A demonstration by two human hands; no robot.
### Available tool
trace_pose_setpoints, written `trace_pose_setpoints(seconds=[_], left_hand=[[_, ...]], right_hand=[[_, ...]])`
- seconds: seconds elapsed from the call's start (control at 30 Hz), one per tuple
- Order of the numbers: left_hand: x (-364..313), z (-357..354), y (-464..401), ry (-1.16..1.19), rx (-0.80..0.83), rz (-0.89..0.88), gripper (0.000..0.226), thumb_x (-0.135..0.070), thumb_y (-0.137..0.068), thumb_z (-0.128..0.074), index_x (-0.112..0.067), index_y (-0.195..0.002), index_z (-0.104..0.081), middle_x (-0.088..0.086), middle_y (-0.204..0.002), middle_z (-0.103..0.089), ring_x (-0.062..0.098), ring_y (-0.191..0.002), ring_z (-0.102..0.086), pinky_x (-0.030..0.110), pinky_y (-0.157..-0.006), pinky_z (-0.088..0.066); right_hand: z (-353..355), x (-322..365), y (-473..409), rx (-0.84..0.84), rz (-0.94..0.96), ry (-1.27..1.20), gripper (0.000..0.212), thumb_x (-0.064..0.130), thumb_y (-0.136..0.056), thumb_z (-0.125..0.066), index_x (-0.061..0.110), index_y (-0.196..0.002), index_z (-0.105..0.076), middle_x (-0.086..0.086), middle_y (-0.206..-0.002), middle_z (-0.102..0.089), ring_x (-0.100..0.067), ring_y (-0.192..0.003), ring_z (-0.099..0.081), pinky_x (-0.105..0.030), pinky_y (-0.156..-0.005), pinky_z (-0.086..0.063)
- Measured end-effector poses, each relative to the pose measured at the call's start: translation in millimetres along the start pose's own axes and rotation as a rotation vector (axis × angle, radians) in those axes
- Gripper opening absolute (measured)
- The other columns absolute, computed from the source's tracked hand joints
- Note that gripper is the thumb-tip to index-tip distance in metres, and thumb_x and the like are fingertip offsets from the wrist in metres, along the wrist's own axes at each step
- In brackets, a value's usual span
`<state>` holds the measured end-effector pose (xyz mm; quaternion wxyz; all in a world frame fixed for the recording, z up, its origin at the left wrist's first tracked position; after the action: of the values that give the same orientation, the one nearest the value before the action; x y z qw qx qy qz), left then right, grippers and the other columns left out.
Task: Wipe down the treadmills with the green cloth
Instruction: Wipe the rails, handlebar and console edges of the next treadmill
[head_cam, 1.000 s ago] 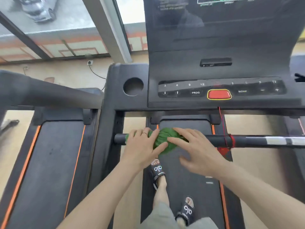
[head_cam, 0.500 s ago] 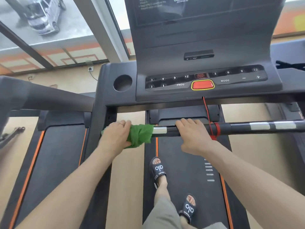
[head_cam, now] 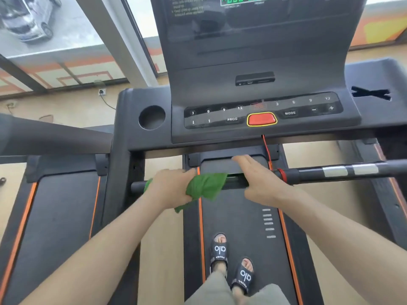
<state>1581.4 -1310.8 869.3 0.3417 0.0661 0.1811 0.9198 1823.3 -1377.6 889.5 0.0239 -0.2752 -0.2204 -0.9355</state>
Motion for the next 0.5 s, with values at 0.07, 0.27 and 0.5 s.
trace_pose_setpoints(seconds=[0.07, 0.27, 0.5], left_hand=[[22.4, 6.0, 14.3, 0.014, 0.117, 0.051, 0.036, -0.049, -0.080, -0.060, -0.028, -0.101, -0.040, -0.008, -0.089, -0.056, 0.024, -0.088, -0.062, 0.032, -0.063, -0.038], [-56.0, 23.8, -53.3, 0.275, 0.331, -0.082, 0.036, -0.038, -0.071, -0.071, -0.023, -0.095, -0.050, -0.004, -0.087, -0.060, 0.026, -0.088, -0.062, 0.032, -0.069, -0.046], [-119.8, 29.4, -101.5, 0.350, 0.369, -0.086, 0.040, -0.042, -0.062, -0.076, -0.019, -0.091, -0.060, 0.000, -0.084, -0.066, 0.026, -0.077, -0.065, 0.029, -0.061, -0.046]], right_hand=[[17.0, -10.4, 9.3, -0.181, 0.012, 0.022, 0.079, -0.001, -0.069, -0.060, 0.014, -0.144, -0.038, 0.000, -0.142, -0.044, -0.025, -0.127, -0.045, -0.039, -0.099, -0.044], [18.9, -51.5, 27.1, -0.170, -0.052, 0.279, 0.091, 0.012, -0.058, -0.067, 0.012, -0.142, -0.033, -0.001, -0.143, -0.029, -0.025, -0.139, -0.025, -0.045, -0.118, -0.025], [23.5, -70.2, 22.9, -0.336, -0.076, 0.031, 0.093, 0.010, -0.051, -0.070, 0.012, -0.137, -0.034, -0.002, -0.130, -0.032, -0.028, -0.115, -0.036, -0.039, -0.095, -0.044]])
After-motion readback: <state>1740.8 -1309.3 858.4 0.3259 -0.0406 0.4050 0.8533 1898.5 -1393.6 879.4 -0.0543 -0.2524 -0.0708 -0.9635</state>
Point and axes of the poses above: each hand's wrist, its own y-axis away from the middle knuckle, its own z-axis out of the back of the hand, x = y × z, the point moved 2 cm from there along -y, towards the middle knuckle
